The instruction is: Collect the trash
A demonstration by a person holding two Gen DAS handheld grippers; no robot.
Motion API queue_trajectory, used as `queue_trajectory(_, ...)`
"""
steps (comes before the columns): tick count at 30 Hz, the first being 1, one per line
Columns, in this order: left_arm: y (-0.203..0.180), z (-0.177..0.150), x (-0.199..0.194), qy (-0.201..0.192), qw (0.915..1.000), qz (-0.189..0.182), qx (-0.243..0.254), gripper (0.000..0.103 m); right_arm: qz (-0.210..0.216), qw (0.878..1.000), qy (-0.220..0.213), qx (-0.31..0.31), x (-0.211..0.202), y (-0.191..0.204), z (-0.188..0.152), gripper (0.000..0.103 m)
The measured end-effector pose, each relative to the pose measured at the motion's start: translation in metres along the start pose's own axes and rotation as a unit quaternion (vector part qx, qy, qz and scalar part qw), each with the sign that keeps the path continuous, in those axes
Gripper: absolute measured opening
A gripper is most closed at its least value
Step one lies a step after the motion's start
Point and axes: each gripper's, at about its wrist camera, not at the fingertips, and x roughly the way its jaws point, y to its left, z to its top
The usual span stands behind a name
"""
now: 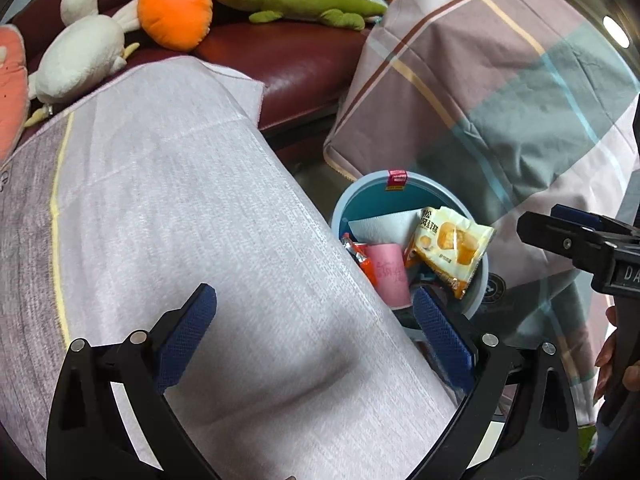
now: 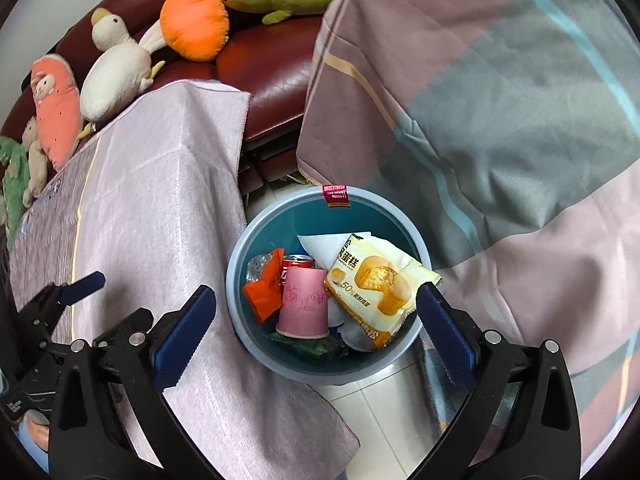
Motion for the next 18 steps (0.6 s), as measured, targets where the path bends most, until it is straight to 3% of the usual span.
queue_trajectory(18, 0.019, -0.046, -0.061, -0.032, 0.9987, 0.032, -0.026, 0.099, 0.007, 0.999, -0.026, -0.04, -0.061, 0.042, -0.046, 0.096)
